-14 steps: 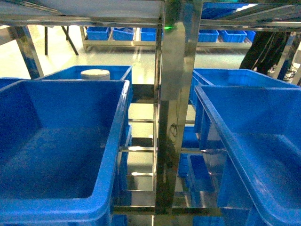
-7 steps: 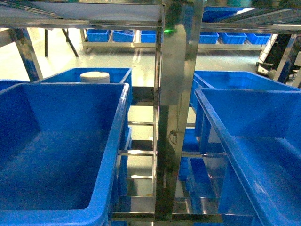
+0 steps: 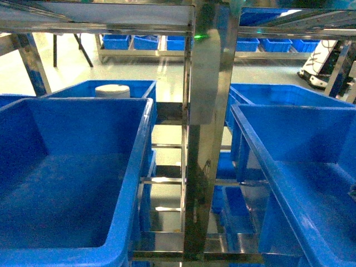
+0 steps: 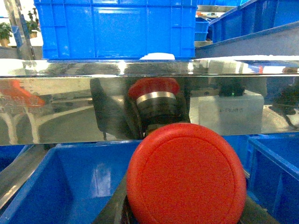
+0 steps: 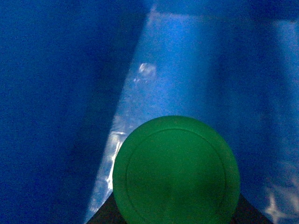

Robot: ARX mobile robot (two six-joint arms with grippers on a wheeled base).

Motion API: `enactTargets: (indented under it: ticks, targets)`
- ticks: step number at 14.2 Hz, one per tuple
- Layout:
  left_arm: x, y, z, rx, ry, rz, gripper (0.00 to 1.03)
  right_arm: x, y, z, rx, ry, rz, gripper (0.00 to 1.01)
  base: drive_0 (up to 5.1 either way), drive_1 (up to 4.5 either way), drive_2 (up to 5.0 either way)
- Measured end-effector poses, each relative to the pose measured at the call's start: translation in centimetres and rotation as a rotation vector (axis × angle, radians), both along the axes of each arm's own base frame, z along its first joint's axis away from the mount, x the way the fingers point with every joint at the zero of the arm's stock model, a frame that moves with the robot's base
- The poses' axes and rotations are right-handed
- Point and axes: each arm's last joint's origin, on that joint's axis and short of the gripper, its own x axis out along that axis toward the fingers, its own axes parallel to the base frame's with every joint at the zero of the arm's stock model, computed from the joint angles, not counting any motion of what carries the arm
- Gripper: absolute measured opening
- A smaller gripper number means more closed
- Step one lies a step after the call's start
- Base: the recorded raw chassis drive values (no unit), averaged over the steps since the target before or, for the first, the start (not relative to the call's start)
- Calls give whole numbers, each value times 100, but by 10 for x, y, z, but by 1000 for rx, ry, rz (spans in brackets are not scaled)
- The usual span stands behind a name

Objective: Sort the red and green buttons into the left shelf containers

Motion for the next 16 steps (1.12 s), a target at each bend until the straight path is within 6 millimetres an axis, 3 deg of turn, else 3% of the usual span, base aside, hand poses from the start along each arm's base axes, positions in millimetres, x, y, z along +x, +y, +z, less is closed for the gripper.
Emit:
enactTargets:
  ticks: [2, 4, 6, 7, 10, 12, 16]
  targets:
    - [0, 0, 0, 0, 0, -3, 24, 35, -5, -14, 8, 112, 2, 25, 0, 0, 0]
    - [0, 0, 0, 0, 0, -2, 24, 49, -13, -17, -2, 127, -4, 25, 0, 0, 0]
    - [0, 0, 0, 0, 0, -2, 24, 50, -23, -17, -2, 72, -26, 55, 0, 0, 0]
    - [0, 0, 0, 0, 0, -3, 24, 41, -22, -20, -12, 13, -37, 73, 0, 0, 0]
    - [0, 0, 0, 1, 0, -3, 24, 14, -18, -2, -63, -161, -71, 100, 0, 0, 0]
    - [0, 0, 0, 0, 0, -3, 24, -13, -17, 24, -110, -356, -105, 98, 0, 0, 0]
    - [0, 0, 0, 0, 0, -3, 24, -102, 4, 56, -197, -777, -130, 98, 0, 0, 0]
